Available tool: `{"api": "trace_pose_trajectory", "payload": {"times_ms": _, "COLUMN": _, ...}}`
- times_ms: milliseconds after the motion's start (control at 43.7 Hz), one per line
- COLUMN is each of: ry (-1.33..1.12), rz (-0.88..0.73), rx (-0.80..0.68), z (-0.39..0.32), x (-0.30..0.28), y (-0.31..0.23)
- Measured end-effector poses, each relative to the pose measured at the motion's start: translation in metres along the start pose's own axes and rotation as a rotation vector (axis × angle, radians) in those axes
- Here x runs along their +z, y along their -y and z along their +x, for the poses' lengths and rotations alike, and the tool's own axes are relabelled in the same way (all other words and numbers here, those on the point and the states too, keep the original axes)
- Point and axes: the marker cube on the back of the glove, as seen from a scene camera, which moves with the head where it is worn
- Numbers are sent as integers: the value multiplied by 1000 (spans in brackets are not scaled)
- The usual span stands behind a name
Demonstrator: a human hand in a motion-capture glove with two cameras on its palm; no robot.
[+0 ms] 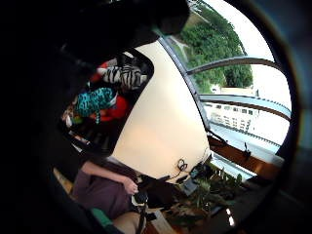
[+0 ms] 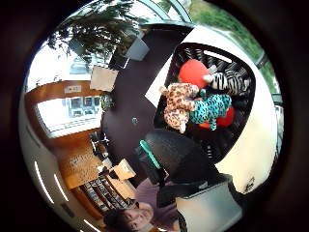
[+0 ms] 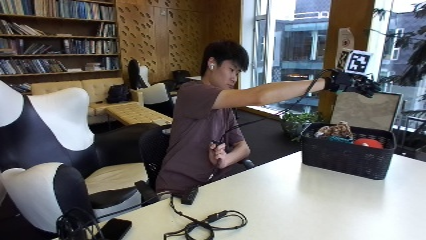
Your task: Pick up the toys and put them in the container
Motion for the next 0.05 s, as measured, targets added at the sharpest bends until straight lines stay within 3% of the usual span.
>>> {"api": "trace_pose_trajectory", "payload": {"times_ms": 46, "ry": -4, "rz": 31, "rx": 16, "z": 5, "x": -5, "y": -5}}
